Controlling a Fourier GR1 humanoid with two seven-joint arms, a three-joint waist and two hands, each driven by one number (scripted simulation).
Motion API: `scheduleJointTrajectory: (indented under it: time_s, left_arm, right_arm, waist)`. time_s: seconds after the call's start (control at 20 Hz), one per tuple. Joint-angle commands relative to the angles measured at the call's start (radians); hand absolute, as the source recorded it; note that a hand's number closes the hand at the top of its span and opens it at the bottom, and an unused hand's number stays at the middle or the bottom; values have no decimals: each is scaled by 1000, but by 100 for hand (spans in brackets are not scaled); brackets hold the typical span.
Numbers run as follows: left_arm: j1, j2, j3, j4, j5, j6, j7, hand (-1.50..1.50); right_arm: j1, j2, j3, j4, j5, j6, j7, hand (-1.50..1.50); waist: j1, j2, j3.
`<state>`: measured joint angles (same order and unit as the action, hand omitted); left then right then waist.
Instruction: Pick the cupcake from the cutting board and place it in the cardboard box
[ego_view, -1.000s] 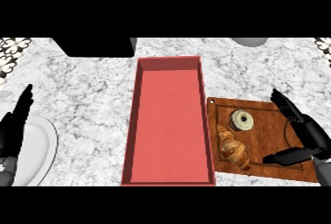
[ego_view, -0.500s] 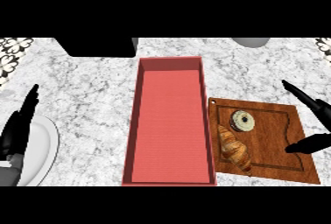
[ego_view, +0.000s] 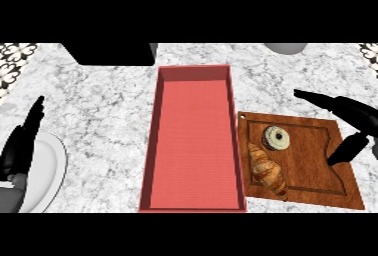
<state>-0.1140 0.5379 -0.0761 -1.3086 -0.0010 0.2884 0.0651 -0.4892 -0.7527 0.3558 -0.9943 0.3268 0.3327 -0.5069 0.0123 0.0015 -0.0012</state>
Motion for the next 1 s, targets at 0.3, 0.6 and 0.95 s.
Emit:
scheduleJointTrajectory:
  time_s: [0.3,0.6,0.95]
  left_arm:
    - [28,-10,77,96,-6,-76,-121,0]
    - [29,-25,93,-43,-52,-91,21,0]
    - [-32,-81,128,35,-103,-86,8,0]
  right_arm:
    - [-77,116,29,-50,144,116,226,-150]
    - [-100,146,-24,67,253,138,111,-150]
    - [-38,206,-81,-39,298,160,160,-150]
  waist:
    - [-10,-1,0]
    - [-6,-1,1]
    - [-12,-1,1]
